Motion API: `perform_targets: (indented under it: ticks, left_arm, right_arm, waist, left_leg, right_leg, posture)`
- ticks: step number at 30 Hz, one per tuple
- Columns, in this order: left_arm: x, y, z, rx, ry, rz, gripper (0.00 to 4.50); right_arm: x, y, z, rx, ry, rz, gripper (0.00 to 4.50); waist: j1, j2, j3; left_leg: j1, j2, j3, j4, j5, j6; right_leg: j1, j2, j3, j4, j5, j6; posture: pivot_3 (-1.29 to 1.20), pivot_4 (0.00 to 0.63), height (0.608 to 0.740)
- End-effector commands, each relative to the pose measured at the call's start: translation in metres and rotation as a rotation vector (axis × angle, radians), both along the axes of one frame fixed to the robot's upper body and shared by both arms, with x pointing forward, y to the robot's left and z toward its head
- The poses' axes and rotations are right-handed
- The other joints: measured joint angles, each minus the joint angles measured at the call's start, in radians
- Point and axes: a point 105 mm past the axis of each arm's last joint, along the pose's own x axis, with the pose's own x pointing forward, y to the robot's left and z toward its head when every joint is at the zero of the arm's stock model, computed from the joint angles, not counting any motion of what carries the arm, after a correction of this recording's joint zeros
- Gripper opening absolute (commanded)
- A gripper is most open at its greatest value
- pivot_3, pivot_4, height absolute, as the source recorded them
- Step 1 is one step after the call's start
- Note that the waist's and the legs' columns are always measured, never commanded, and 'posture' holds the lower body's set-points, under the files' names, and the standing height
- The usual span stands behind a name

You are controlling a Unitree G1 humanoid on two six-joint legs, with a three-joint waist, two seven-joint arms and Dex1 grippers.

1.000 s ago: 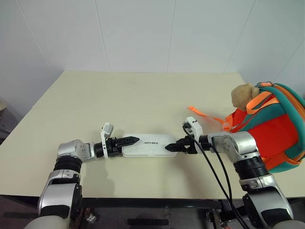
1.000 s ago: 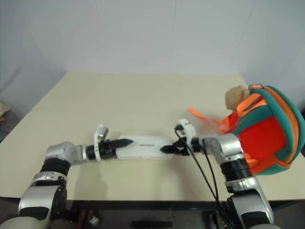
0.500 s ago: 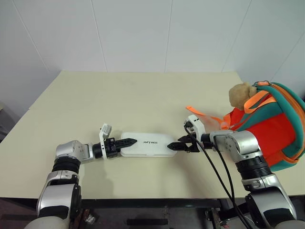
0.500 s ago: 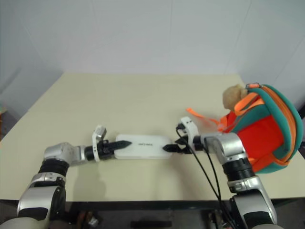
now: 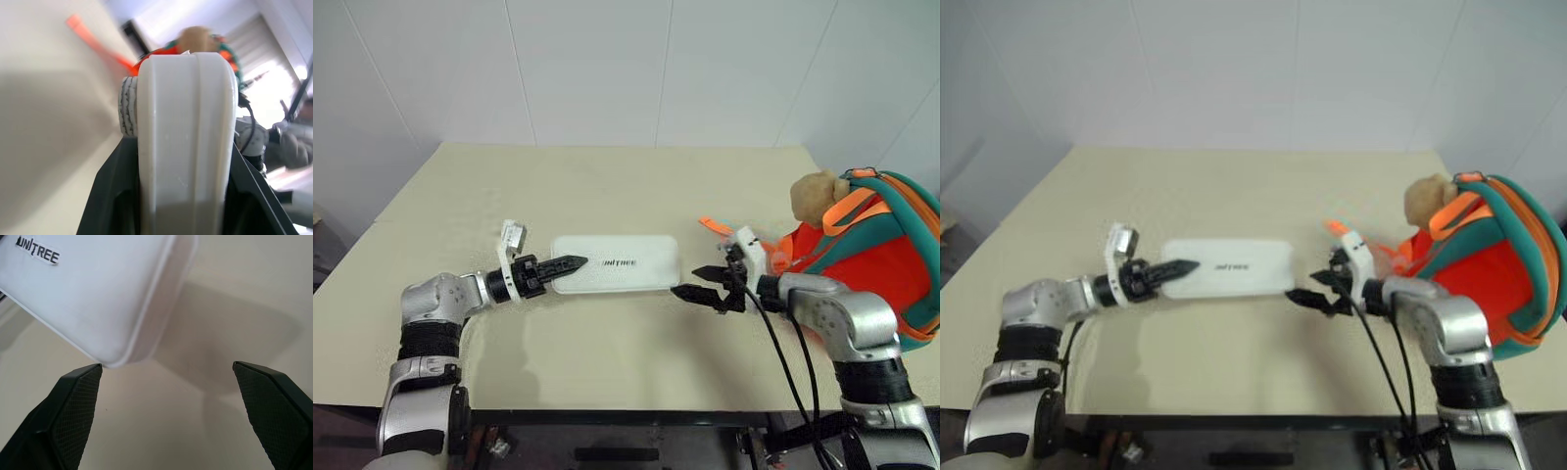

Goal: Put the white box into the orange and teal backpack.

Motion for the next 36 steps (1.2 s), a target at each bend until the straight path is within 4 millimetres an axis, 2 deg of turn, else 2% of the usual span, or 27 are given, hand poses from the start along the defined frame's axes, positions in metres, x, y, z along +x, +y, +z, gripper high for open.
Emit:
perform_targets:
  ticks: [1, 3, 6, 10, 14, 19, 25, 30, 36]
  left_arm:
    - [-0.013, 0.001, 0.023, -0.037, -0.166, -0.022, 1.32]
    - [-0.016, 0.003, 0.023, -0.012, -0.218, -0.017, 1.32]
    - [-0.021, 0.006, 0.028, -0.039, -0.279, -0.016, 1.32]
    - [-0.015, 0.012, 0.03, -0.052, -0.285, 0.024, 1.32]
    - [-0.007, 0.02, 0.03, -0.04, -0.302, 0.068, 1.32]
    - [-0.004, 0.022, 0.027, -0.022, -0.297, 0.07, 1.32]
    - [-0.005, 0.023, 0.024, -0.024, -0.295, 0.072, 1.32]
    - [-0.007, 0.023, 0.024, -0.032, -0.297, 0.08, 1.32]
    - [-0.011, 0.029, 0.025, -0.044, -0.302, 0.107, 1.32]
  right_arm:
    - [-0.013, -0.017, 0.03, 0.017, -0.192, -0.096, 4.5]
    - [-0.024, -0.028, 0.04, 0.027, -0.286, -0.186, 4.5]
    - [-0.038, -0.038, 0.044, 0.06, -0.317, -0.29, 4.5]
    - [-0.057, -0.063, 0.053, 0.034, -0.447, -0.564, 4.5]
    - [-0.065, -0.082, 0.055, 0.004, -0.473, -0.731, 4.5]
    - [-0.067, -0.096, 0.055, -0.036, -0.46, -0.83, 4.5]
    - [-0.057, -0.109, 0.04, -0.068, -0.371, -0.956, 4.5]
    - [-0.037, -0.115, 0.028, -0.04, -0.318, -0.981, 4.5]
    - [-0.003, -0.103, 0.031, 0.085, -0.301, -0.949, 4.5]
  waist:
    - [0.001, 0.0, 0.0]
    - [0.001, 0.0, 0.0]
    - [-0.003, 0.0, 0.0]
    - [-0.001, 0.0, 0.0]
    - [-0.002, 0.0, 0.0]
    - [-0.002, 0.0, 0.0]
    - [-0.003, 0.0, 0.0]
    - [-0.004, 0.0, 0.0]
    - [-0.007, 0.0, 0.0]
  left_leg:
    - [0.0, 0.0, 0.0, 0.0, 0.0, 0.0]
    - [0.0, 0.0, 0.001, 0.001, 0.0, 0.0]
    - [0.001, 0.0, 0.001, 0.001, 0.0, 0.001]
    - [0.001, 0.0, 0.0, 0.0, -0.001, 0.002]
    - [0.001, 0.0, 0.001, 0.001, -0.003, 0.005]
    - [0.001, 0.0, 0.0, 0.001, -0.003, 0.005]
    - [0.001, 0.0, 0.0, 0.001, -0.003, 0.006]
    - [0.001, 0.0, 0.001, 0.001, -0.003, 0.007]
    - [0.001, 0.0, 0.001, 0.001, -0.003, 0.007]
  right_leg:
    - [0.0, 0.0, 0.0, 0.0, 0.0, 0.0]
    - [0.0, 0.0, 0.0, 0.0, 0.0, 0.0]
    - [0.0, 0.0, 0.001, 0.0, 0.0, 0.0]
    - [0.0, 0.0, 0.001, 0.0, 0.0, 0.0]
    - [0.001, 0.0, 0.001, -0.001, 0.0, -0.001]
    - [0.001, 0.0, 0.001, 0.0, 0.0, -0.001]
    - [0.001, 0.0, 0.001, -0.001, 0.0, -0.002]
    - [0.001, 0.0, 0.001, -0.001, 0.0, -0.001]
    - [0.001, 0.0, 0.002, 0.0, 0.0, -0.001]
  posture:
    - [0.0, 0.15, 0.74]
    - [0.0, 0.15, 0.74]
    - [0.0, 0.15, 0.74]
    - [0.0, 0.15, 0.74]
    - [0.0, 0.15, 0.74]
    - [0.0, 0.15, 0.74]
    - [0.0, 0.15, 0.74]
    - [0.0, 0.15, 0.74]
    - [0.0, 0.15, 0.74]
